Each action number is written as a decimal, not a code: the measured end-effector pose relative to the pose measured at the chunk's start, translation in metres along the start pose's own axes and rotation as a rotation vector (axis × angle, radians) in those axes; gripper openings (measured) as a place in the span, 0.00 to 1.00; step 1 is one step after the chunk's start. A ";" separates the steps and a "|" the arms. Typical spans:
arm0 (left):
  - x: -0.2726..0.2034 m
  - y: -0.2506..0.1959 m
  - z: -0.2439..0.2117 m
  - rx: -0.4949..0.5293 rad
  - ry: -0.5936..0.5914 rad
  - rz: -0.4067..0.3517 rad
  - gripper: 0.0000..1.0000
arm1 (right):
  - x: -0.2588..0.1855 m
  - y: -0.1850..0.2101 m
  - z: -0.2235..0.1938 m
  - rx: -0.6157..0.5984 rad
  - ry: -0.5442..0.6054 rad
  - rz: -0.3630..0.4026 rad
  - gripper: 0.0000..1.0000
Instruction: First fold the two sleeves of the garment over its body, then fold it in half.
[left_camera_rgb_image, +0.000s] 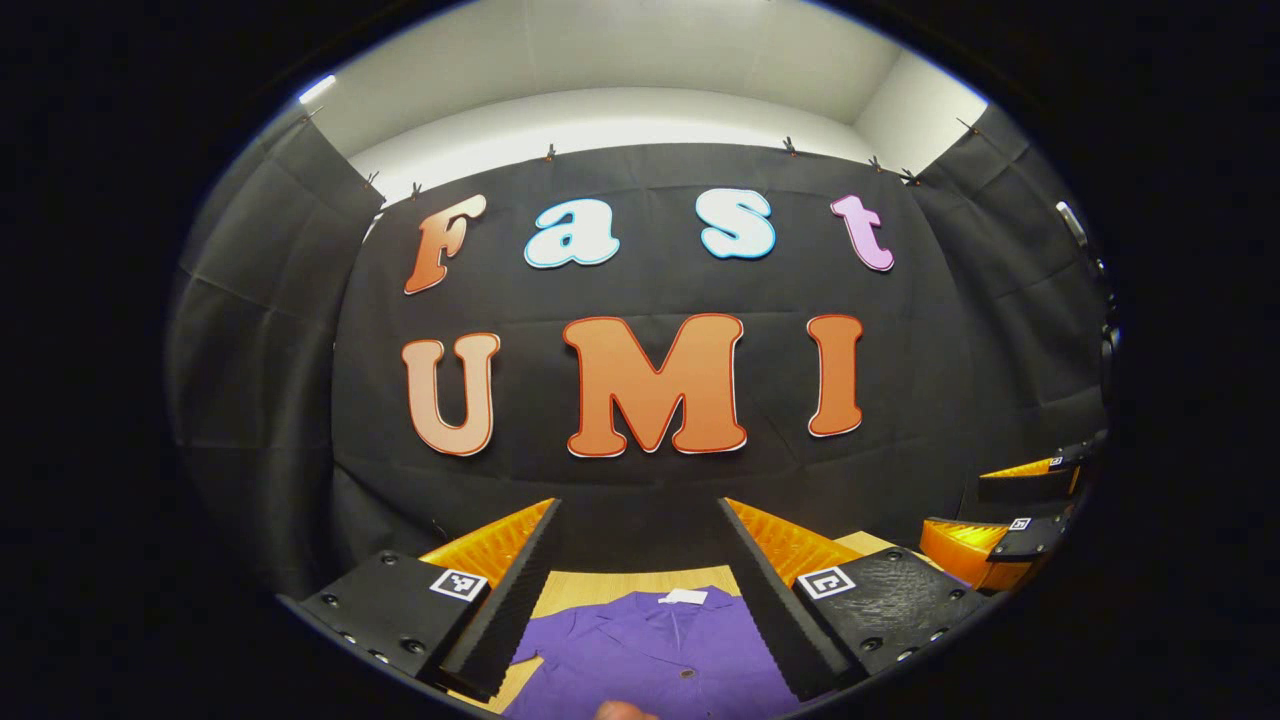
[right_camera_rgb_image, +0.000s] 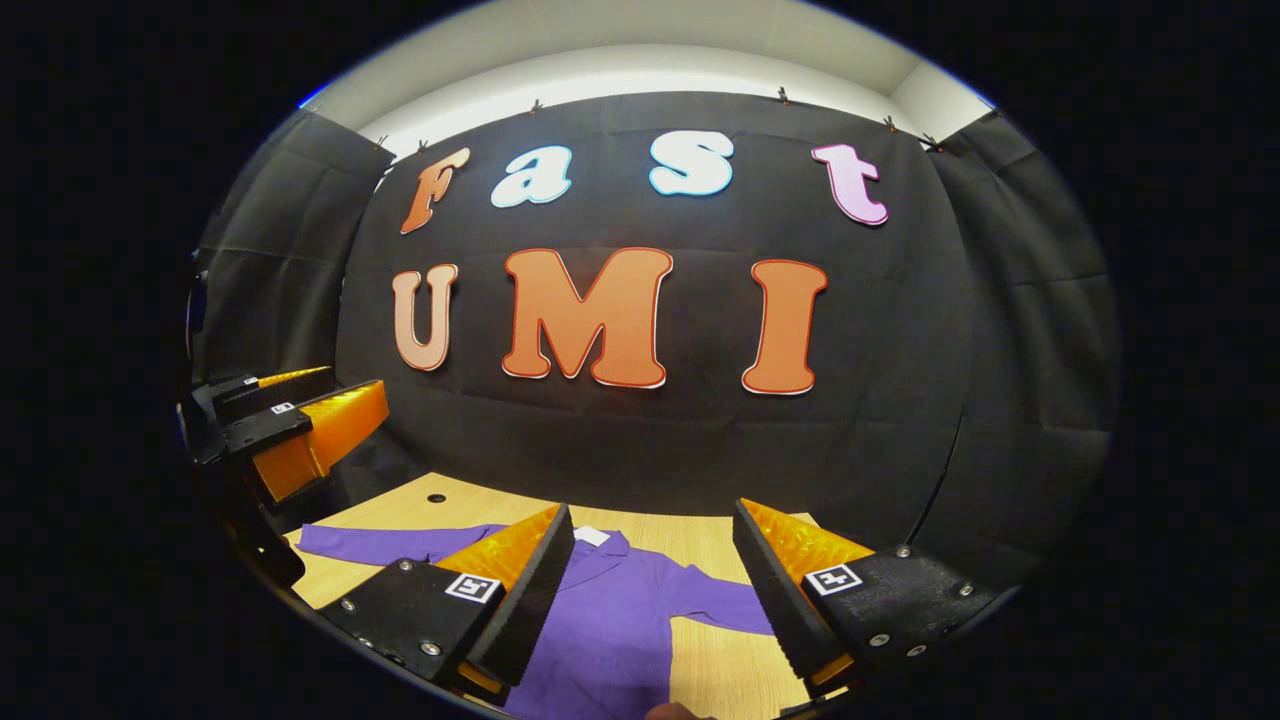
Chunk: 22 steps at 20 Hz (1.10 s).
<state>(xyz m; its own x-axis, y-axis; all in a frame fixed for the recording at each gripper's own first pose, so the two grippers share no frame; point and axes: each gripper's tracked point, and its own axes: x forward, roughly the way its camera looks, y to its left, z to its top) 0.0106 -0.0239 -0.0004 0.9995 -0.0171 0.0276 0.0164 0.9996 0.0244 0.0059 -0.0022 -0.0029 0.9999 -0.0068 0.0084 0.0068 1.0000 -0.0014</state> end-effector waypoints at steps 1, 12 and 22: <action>0.001 0.001 0.000 0.002 -0.003 -0.001 0.96 | 0.001 -0.001 0.000 0.006 0.001 -0.002 0.95; 0.000 0.011 -0.002 0.012 -0.005 0.014 0.98 | 0.015 -0.069 -0.048 0.037 0.103 -0.148 0.95; -0.002 0.025 0.004 0.063 -0.005 0.071 0.98 | 0.038 -0.222 -0.146 0.085 0.383 -0.453 0.95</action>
<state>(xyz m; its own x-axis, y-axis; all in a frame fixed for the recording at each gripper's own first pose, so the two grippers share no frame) 0.0087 0.0009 0.0045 0.9979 0.0533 0.0367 -0.0563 0.9948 0.0852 0.0440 -0.2250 -0.1481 0.8294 -0.4168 -0.3721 0.4485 0.8938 -0.0015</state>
